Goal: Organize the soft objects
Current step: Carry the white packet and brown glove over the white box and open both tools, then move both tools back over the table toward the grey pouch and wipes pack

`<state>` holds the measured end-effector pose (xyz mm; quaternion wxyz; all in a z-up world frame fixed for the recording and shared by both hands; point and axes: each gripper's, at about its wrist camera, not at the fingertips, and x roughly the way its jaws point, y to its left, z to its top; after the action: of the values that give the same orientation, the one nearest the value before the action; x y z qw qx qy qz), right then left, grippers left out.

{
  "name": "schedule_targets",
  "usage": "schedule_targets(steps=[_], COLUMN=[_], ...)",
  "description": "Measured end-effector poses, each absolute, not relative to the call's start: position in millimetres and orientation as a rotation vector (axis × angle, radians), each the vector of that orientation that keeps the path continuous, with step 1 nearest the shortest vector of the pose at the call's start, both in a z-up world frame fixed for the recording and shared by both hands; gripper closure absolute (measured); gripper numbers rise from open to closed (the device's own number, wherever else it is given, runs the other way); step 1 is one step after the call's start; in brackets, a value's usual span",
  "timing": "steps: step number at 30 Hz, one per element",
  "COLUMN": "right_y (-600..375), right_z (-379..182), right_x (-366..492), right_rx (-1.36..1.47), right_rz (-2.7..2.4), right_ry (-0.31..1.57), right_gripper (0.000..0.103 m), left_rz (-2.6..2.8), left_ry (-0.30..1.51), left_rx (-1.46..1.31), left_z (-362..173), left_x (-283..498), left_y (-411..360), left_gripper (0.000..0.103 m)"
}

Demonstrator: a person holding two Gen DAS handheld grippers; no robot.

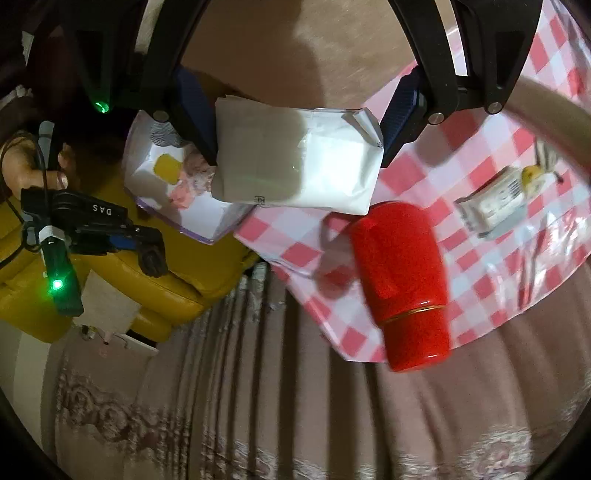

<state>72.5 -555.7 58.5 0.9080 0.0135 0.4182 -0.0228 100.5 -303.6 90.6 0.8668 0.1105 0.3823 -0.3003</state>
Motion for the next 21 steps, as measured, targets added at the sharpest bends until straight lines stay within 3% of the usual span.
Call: schedule_targets(steps=[4,9,21], right_y=[-568,-578,-560], right_z=[62,67,68], right_x=[69,66,69], right_rx=[0.041,0.063,0.02], right_rz=[-0.081,-0.113,-0.063], right_ry=[0.855,0.832,0.831], right_gripper=[0.069,0.029,0.029], left_rz=[-0.681,-0.749,-0.712], left_ry=[0.804,0.822,0.845], left_rx=[0.236,0.266,0.228], left_z=[90,86,87], left_x=[101,102,102], left_y=[-328,-358,-335], left_gripper=[0.02,0.015,0.015])
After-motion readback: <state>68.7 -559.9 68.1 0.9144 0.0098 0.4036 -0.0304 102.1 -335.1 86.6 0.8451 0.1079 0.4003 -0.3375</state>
